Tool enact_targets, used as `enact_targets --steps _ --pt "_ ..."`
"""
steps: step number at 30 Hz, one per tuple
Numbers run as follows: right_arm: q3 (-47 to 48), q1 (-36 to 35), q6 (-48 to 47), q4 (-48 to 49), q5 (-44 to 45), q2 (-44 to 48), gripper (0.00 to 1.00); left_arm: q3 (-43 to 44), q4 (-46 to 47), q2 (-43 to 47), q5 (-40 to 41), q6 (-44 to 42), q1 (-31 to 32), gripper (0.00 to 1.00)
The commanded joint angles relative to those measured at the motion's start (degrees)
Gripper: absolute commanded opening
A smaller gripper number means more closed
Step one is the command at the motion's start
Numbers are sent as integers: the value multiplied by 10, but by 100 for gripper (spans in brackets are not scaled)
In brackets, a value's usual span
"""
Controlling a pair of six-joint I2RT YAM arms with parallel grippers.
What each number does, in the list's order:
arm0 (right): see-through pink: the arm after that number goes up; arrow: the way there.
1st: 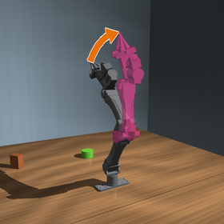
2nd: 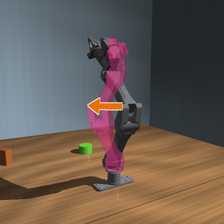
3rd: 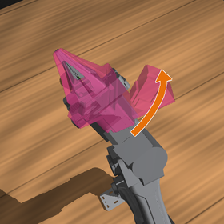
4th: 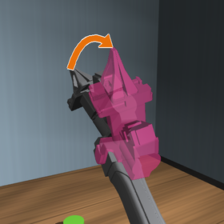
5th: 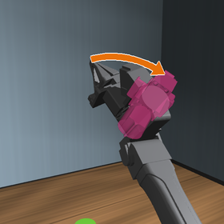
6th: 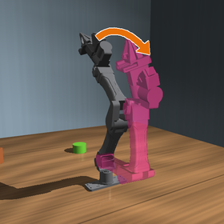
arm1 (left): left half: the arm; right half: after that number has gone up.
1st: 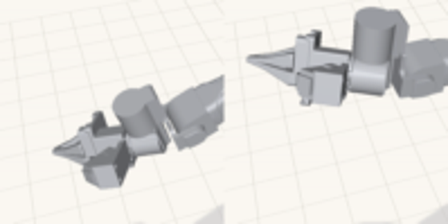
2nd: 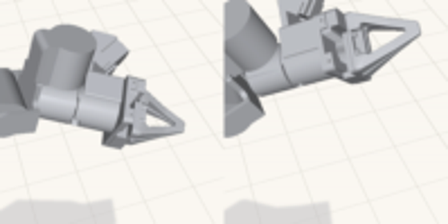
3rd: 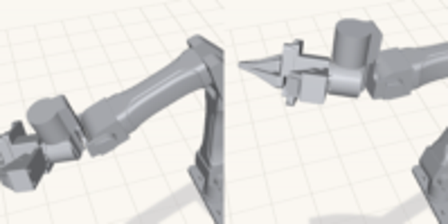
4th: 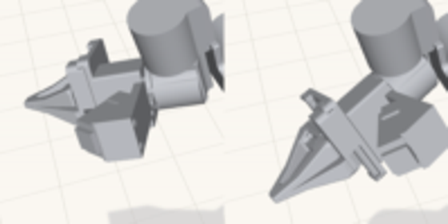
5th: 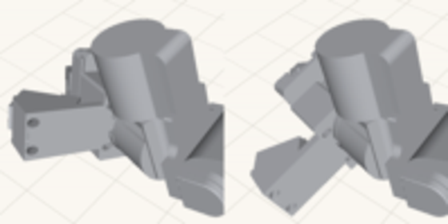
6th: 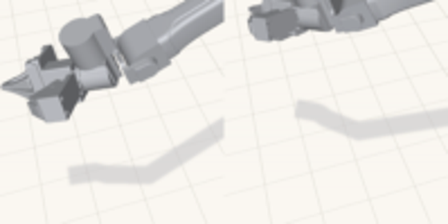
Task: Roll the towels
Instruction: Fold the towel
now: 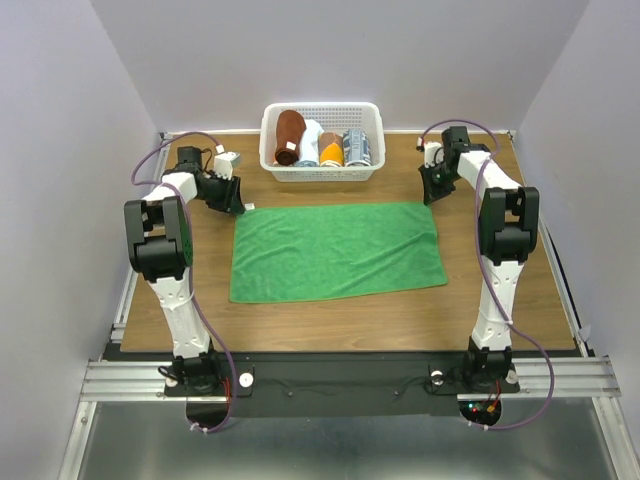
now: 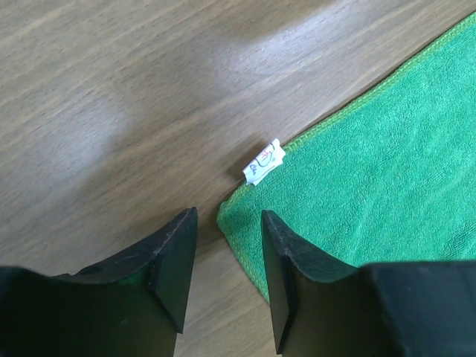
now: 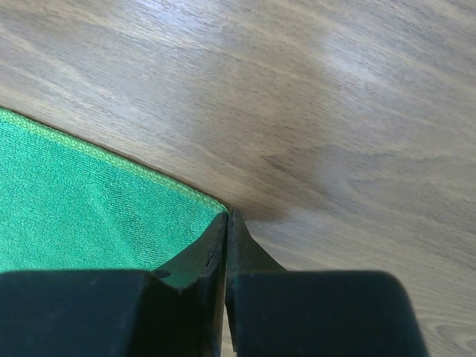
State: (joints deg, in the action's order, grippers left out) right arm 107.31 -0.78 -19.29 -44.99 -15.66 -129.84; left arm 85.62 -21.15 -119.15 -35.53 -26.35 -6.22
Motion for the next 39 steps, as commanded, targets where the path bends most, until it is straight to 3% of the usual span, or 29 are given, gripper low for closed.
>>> enact_targets --steps 1,6,9,15,18,30,39 --pt "10 2 -3 7 -5 -5 4 22 -25 -13 -28 -8 0 48" --pt "9 2 -2 6 -6 -7 1 22 -24 -20 -28 -8 0 41" --pt "7 3 -2 6 -5 -6 1 22 -14 -22 -23 -1 0 27" --pt "6 6 0 6 -10 -2 1 33 -4 -30 -38 13 0 13" --pt "7 5 3 7 -16 0 1 45 1 -31 -42 19 0 0" --pt "97 25 25 5 -25 -16 1 133 2 -36 -41 47 -2 0" --pt "15 46 -28 3 -39 84 1 79 -33 52 -53 -17 -21 0"
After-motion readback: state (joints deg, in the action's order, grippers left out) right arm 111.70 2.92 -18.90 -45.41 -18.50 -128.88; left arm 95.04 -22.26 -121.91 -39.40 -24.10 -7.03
